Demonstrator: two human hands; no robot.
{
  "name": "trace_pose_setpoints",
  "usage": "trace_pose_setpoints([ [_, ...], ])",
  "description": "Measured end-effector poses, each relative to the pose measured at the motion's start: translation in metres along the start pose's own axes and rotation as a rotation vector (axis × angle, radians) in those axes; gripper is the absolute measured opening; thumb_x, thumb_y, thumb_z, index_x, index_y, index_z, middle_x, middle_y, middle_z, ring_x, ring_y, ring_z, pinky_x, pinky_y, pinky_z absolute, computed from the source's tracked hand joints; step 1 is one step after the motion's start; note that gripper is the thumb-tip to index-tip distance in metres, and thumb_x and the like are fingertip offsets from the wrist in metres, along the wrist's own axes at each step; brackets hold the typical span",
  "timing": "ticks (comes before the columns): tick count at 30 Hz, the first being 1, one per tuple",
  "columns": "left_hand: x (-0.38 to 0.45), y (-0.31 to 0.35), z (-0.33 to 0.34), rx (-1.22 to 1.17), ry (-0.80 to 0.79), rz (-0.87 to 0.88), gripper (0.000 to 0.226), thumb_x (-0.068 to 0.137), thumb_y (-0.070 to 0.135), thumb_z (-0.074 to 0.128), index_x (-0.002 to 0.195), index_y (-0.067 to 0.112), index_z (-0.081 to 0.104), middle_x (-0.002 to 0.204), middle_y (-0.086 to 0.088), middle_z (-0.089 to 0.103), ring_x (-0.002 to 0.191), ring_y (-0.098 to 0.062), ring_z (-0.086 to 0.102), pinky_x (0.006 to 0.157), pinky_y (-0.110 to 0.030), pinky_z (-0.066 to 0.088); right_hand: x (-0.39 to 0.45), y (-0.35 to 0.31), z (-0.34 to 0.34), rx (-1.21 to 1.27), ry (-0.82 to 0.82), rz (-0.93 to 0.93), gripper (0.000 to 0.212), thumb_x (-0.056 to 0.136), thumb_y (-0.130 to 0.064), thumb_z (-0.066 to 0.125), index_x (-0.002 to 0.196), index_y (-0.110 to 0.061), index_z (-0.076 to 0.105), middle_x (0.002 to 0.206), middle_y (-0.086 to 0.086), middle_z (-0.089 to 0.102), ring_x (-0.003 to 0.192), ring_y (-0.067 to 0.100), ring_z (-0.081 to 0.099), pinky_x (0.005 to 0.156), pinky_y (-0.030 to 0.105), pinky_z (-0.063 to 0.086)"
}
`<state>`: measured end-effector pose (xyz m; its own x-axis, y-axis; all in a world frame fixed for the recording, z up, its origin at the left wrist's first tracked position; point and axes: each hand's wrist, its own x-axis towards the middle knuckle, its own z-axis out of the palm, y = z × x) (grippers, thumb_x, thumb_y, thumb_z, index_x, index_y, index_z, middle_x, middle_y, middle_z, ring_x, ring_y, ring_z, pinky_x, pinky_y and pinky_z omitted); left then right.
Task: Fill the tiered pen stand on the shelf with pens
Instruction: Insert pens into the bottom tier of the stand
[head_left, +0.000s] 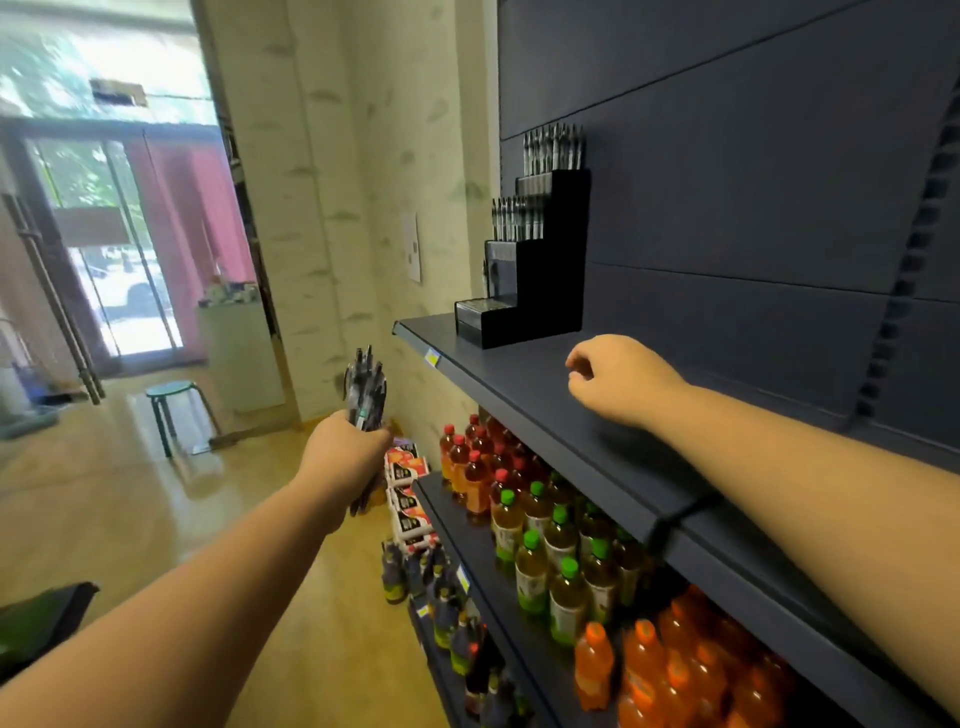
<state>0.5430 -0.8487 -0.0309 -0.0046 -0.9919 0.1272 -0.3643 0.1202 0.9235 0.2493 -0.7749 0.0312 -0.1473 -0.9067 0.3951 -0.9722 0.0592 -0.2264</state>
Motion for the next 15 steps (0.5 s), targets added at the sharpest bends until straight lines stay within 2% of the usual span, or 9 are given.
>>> trace_pose_setpoints([
  [6, 0.092, -0.007, -0.004, 0.015, 0.012, 0.028, 0.011, 0.092, 0.018, 0.064, 0.087, 0.011, 0.059, 0.071, -0.011, 0.062, 0.06, -0.023, 0.057, 0.06, -0.036, 0.053, 0.09, -0.016, 0.058, 0.002, -0.042, 0.043, 0.025, 0.097, -0.026, 0.054, 0.117, -0.02, 0.068, 0.113, 0.0, 0.067, 0.1, 0.021, 0.062, 0.081, 0.034, 0.052],
  [10, 0.154, -0.017, 0.001, -0.017, -0.002, 0.0, 0.007, 0.091, 0.014, 0.063, 0.089, 0.008, 0.059, 0.072, -0.012, 0.062, 0.059, -0.023, 0.055, 0.058, -0.036, 0.05, 0.136, -0.03, 0.086, -0.082, -0.069, 0.048, 0.029, 0.098, -0.027, 0.053, 0.122, -0.017, 0.067, 0.117, 0.002, 0.066, 0.106, 0.024, 0.062, 0.086, 0.038, 0.055],
  [15, 0.234, -0.02, 0.006, 0.0, -0.06, 0.069, 0.009, 0.091, 0.014, 0.062, 0.089, 0.006, 0.059, 0.069, -0.013, 0.063, 0.056, -0.025, 0.057, 0.058, -0.035, 0.051, 0.191, -0.048, 0.115, -0.126, -0.045, 0.082, 0.028, 0.096, -0.028, 0.056, 0.117, -0.013, 0.068, 0.113, 0.006, 0.067, 0.099, 0.026, 0.065, 0.084, 0.043, 0.058],
])
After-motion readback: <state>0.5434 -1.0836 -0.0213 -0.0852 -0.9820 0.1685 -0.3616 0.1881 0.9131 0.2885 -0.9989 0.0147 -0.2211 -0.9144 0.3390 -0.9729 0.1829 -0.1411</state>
